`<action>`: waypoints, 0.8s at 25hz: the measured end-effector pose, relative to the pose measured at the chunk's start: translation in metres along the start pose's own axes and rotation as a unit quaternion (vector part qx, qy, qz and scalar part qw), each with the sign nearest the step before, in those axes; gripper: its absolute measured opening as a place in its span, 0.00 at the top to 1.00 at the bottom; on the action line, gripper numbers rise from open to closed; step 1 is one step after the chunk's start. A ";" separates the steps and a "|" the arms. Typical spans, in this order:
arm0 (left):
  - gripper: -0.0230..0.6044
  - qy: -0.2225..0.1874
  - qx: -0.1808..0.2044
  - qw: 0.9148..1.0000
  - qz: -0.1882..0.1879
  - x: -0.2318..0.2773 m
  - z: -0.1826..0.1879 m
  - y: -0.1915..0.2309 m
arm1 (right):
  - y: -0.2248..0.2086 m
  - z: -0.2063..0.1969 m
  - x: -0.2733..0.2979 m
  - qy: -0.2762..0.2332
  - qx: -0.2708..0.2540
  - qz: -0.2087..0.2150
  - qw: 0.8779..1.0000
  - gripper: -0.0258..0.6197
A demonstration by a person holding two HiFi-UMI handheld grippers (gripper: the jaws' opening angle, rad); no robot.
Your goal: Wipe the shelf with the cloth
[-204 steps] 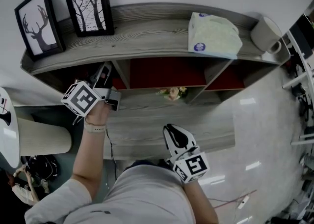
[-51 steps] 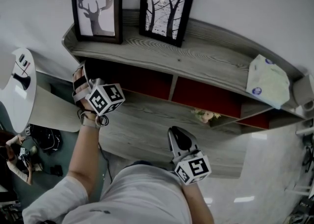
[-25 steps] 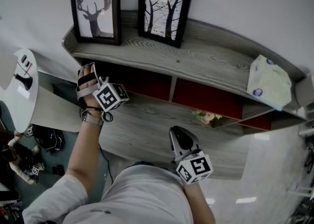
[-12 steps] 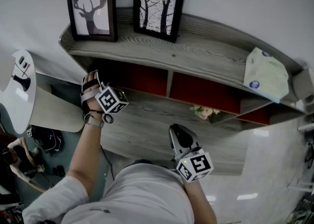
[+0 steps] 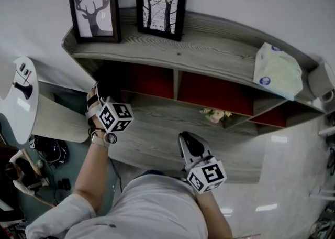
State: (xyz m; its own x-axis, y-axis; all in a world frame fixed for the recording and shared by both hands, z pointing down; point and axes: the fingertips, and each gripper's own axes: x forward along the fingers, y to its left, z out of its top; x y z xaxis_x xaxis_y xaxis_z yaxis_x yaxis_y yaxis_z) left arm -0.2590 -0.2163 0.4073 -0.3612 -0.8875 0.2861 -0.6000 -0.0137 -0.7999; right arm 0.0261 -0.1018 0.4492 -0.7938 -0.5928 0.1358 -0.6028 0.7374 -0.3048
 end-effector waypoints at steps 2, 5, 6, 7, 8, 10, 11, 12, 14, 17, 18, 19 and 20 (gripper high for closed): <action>0.78 -0.014 -0.015 1.000 -0.005 -0.018 0.001 -0.003 | 0.004 0.000 -0.001 0.000 -0.001 0.005 1.000 0.89; 0.78 -0.040 -0.066 0.997 -0.027 -0.047 0.003 -0.007 | 0.008 0.001 -0.002 0.000 -0.002 0.013 1.000 0.89; 0.78 -0.049 -0.084 0.995 -0.035 -0.056 0.004 -0.009 | 0.009 0.001 -0.002 -0.001 -0.002 0.017 1.000 0.89; 0.78 -0.056 -0.097 0.993 -0.041 -0.064 0.005 -0.011 | 0.010 0.002 -0.002 -0.002 -0.002 0.020 1.000 0.89; 0.78 -0.063 -0.105 0.992 -0.045 -0.073 0.005 -0.013 | 0.012 0.003 -0.003 -0.002 -0.003 0.024 1.000 0.89; 0.78 -0.078 -0.124 0.988 -0.058 -0.090 0.008 -0.020 | 0.014 0.005 -0.005 0.000 -0.010 0.028 1.000 0.89; 0.78 -0.086 -0.139 0.984 -0.069 -0.100 0.010 -0.024 | 0.015 0.006 -0.007 0.000 -0.014 0.029 0.999 0.89; 0.78 -0.095 -0.156 0.980 -0.082 -0.109 0.013 -0.029 | 0.015 0.007 -0.008 0.000 -0.017 0.030 0.999 0.89; 0.78 -0.116 -0.184 0.970 -0.104 -0.126 0.020 -0.042 | 0.015 0.009 -0.011 -0.003 -0.018 0.031 0.999 0.89; 0.78 -0.156 -0.182 0.963 -0.122 -0.143 0.033 -0.064 | 0.014 0.013 -0.013 -0.009 -0.026 0.032 0.999 0.89; 0.78 -0.168 -0.186 0.959 -0.132 -0.147 0.037 -0.072 | 0.014 0.013 -0.014 -0.009 -0.031 0.031 0.999 0.89; 0.78 -0.178 -0.200 0.953 -0.145 -0.151 0.042 -0.081 | 0.014 0.014 -0.016 -0.009 -0.036 0.030 0.999 0.89; 0.78 -0.184 -0.222 0.944 -0.161 -0.156 0.046 -0.090 | 0.013 0.014 -0.017 -0.009 -0.041 0.029 0.999 0.89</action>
State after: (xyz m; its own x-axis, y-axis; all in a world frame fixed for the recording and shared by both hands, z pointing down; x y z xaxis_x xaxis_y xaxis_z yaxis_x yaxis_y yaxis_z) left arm -0.1164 -0.0981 0.4102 0.1145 -0.9712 0.2089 -0.9056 -0.1885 -0.3799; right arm 0.0329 -0.0863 0.4293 -0.8263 -0.5536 0.1037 -0.5612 0.7939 -0.2341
